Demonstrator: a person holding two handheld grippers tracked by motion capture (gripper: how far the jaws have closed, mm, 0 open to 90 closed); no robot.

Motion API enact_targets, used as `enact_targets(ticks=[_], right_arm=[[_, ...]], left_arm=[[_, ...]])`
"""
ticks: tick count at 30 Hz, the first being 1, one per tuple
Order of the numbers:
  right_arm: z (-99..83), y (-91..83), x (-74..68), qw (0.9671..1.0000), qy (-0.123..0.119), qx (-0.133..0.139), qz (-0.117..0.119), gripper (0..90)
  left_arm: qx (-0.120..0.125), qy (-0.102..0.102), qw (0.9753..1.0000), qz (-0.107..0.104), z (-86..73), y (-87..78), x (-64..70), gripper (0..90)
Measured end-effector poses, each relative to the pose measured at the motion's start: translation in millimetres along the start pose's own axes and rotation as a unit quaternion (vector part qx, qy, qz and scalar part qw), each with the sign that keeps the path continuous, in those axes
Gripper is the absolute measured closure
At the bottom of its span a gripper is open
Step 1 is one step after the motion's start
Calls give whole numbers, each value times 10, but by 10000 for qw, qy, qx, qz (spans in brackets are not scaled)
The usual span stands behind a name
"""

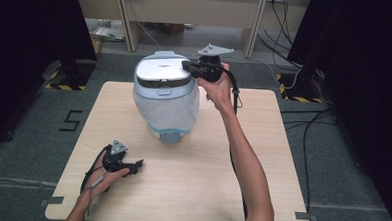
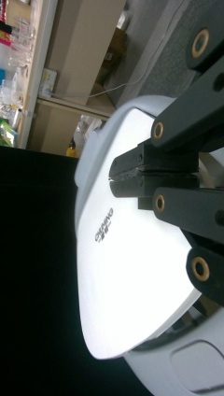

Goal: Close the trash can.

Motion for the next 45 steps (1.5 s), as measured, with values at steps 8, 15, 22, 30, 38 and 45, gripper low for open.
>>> enact_targets(ticks=[8, 15, 22, 30, 38, 45], right_arm=[[-74, -27, -140, 9998, -98, -158, -35, 871], [-81, -30, -254, 9996, -160, -215, -61, 861], [-85, -33, -368, 9996, -120, -210, -117, 859], [-72, -14, -555, 9988, -342, -265, -230, 859], [-87, 3, -678, 9983, -403, -219, -362, 860], [-94, 5, -689, 9982, -387, -193, -405, 860]], left_arm=[[-5, -1, 10000, 0, 0, -1, 0, 140], [-15, 0, 10000, 1, 0, -2, 0, 139], [-2, -9, 10000, 3, 0, 0, 1, 139], [10, -10, 10000, 9, 0, 2, 1, 139], [7, -12, 10000, 23, 0, 2, 0, 138], [3, -7, 10000, 24, 0, 1, -1, 137]])
Point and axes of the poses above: each handheld gripper's, and its own axes: y roughly forward along the jaws, z roughly out of its top, x roughly to its right, the point moved 2 cm from there along y, roughly forward along the jaws, and after that the axes turned 1 degree about z, right-handed, at the moved point
